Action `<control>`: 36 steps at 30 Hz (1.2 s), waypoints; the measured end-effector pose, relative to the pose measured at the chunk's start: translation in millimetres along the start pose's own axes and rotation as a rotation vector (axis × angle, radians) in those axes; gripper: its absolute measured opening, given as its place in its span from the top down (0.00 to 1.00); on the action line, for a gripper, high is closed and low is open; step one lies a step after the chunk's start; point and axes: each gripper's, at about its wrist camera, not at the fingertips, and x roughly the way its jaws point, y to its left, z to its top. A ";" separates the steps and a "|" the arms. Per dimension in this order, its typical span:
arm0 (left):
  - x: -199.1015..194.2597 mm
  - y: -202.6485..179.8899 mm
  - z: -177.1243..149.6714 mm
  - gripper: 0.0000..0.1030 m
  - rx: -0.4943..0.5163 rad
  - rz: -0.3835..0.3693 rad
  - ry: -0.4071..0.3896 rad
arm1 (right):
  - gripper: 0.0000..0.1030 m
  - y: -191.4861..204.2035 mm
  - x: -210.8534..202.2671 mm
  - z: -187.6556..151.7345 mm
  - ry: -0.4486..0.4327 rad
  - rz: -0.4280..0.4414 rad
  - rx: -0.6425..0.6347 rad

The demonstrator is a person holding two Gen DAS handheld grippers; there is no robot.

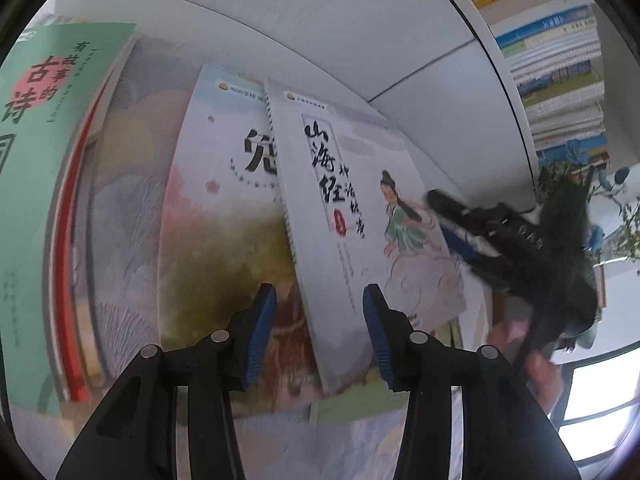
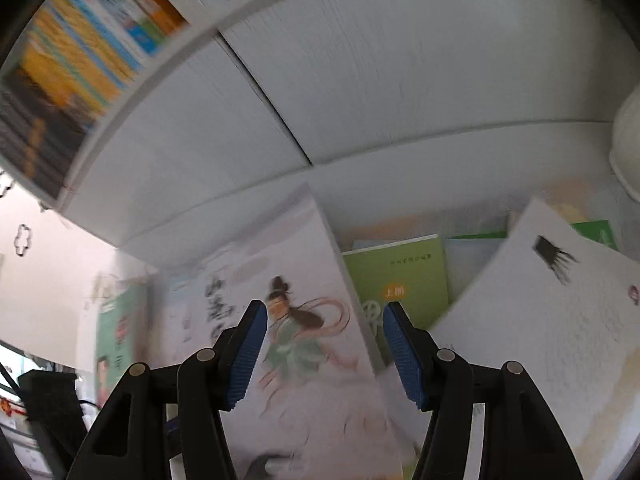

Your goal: Organize books

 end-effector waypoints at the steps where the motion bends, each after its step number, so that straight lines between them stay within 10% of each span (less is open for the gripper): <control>1: 1.9 -0.7 2.0 0.59 -0.002 -0.008 0.002 | 0.41 0.2 11.3 0.1 0.040 0.040 0.022; 9: -5.5 -5.7 -11.6 0.58 0.049 -0.027 0.052 | 0.42 26.7 14.6 -35.1 0.153 0.243 0.050; 21: -8.3 -0.8 -2.1 0.58 -0.020 -0.007 0.007 | 0.42 7.0 12.6 8.8 0.052 -0.059 -0.017; 29: -7.0 -4.4 6.6 0.57 0.007 0.023 0.017 | 0.39 30.4 20.4 -10.9 0.129 -0.060 -0.141; 36: -42.3 -6.7 -64.0 0.57 0.060 0.055 0.068 | 0.39 26.9 -22.1 -73.8 0.163 0.018 -0.095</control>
